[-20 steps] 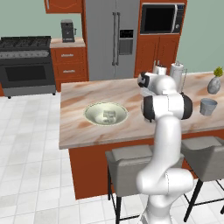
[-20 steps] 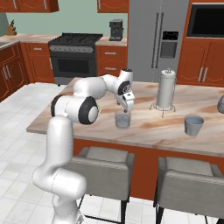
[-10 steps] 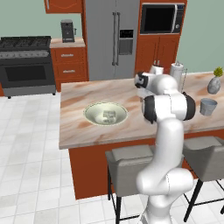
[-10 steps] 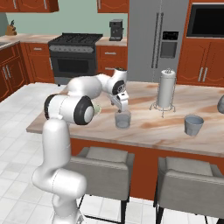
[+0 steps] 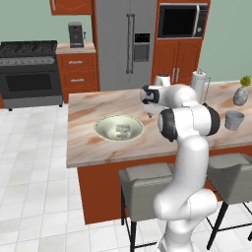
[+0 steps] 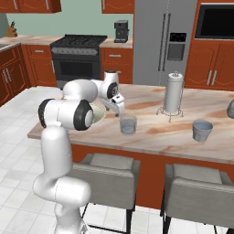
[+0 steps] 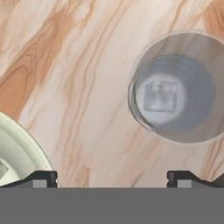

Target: There are four ice cubes in the ice bowl. Place two ice cubes in each glass of water.

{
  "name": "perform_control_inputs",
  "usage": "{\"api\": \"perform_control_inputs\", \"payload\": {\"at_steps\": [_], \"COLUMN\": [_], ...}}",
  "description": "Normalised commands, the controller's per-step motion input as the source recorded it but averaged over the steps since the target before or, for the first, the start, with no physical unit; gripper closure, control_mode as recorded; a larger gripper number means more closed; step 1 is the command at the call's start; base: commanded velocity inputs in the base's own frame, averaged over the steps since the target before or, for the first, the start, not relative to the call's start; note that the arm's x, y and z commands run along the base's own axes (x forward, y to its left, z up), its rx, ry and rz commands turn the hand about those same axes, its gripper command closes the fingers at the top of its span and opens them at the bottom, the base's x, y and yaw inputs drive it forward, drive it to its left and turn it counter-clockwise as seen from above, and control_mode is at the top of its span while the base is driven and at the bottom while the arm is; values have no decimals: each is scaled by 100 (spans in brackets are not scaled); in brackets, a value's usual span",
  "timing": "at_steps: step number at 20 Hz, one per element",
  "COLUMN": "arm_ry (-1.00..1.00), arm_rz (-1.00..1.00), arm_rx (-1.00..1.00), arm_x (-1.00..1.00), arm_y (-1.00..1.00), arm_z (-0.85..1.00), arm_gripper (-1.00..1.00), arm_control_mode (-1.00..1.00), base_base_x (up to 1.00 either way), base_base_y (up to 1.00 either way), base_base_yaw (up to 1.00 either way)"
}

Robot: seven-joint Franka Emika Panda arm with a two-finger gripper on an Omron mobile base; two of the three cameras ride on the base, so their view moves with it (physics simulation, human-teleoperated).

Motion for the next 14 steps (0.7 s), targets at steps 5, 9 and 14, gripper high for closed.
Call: {"api": "perform_control_inputs", "payload": {"at_steps": [5,9,14], "arm_ry": [0,0,6], "arm_rz": [16,11,10], "arm_rx": [-16,-4,2], "arm_x": [11,15,6], "arm_y": [45,38,33], "arm_z": [0,3,6], "arm_gripper": [-100,-100,-100], "arm_control_mode": [-100,-100,-100], "base_base_x": [0,0,0], "base_base_y": [0,0,0], "base_base_yaw": [0,0,0]}}
